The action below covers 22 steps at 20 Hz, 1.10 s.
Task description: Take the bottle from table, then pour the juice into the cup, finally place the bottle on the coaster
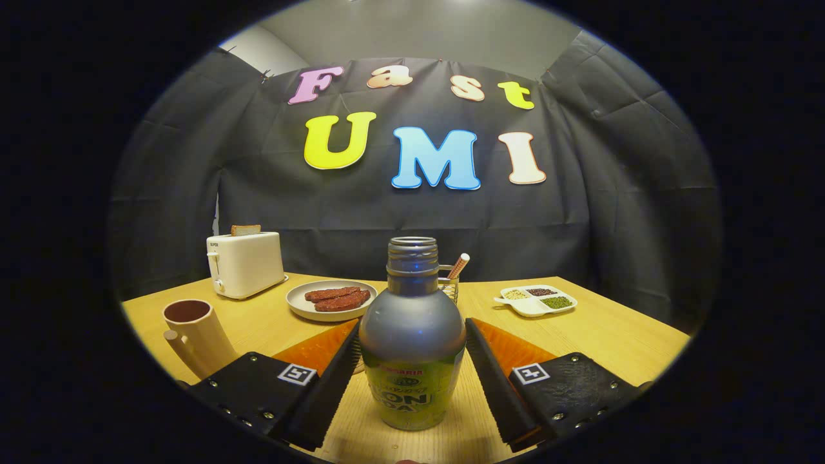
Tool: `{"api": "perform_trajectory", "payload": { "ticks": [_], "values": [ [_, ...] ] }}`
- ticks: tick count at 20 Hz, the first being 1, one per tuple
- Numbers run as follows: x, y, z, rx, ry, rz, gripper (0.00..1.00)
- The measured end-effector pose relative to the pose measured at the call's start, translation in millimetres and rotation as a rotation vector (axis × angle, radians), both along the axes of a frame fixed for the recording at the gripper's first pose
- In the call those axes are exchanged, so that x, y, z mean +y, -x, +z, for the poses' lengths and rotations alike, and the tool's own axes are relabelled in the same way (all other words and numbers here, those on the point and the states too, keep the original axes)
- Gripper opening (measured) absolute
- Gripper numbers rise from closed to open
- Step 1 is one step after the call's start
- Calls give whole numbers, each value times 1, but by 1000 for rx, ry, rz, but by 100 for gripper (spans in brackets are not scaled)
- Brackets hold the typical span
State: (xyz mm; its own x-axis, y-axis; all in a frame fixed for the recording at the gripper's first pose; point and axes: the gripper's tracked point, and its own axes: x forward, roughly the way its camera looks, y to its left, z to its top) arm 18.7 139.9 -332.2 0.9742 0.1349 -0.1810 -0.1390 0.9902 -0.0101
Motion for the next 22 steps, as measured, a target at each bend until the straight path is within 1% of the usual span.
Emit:
{"api": "perform_trajectory", "payload": {
  "ticks": [1, 2, 3, 4, 6, 8, 10, 12, 16, 18, 22],
  "values": [
    [5, -2, -2, 0, -6, 22, 95],
    [7, -2, -3, 4, 3, 31, 93],
    [7, -2, -1, -2, 4, 46, 85],
    [8, -5, -3, 9, 15, 57, 81],
    [8, -5, -4, 43, 52, 64, 79],
    [7, -4, 11, 43, 131, 76, 79],
    [0, -4, 30, 37, 224, 65, 79],
    [11, -4, 44, 26, 286, 109, 77],
    [24, -3, 69, 25, 375, 156, 77],
    [33, -5, 79, 18, 457, 177, 77],
    [49, 2, 85, 5, 627, 248, 77]
  ]
}}
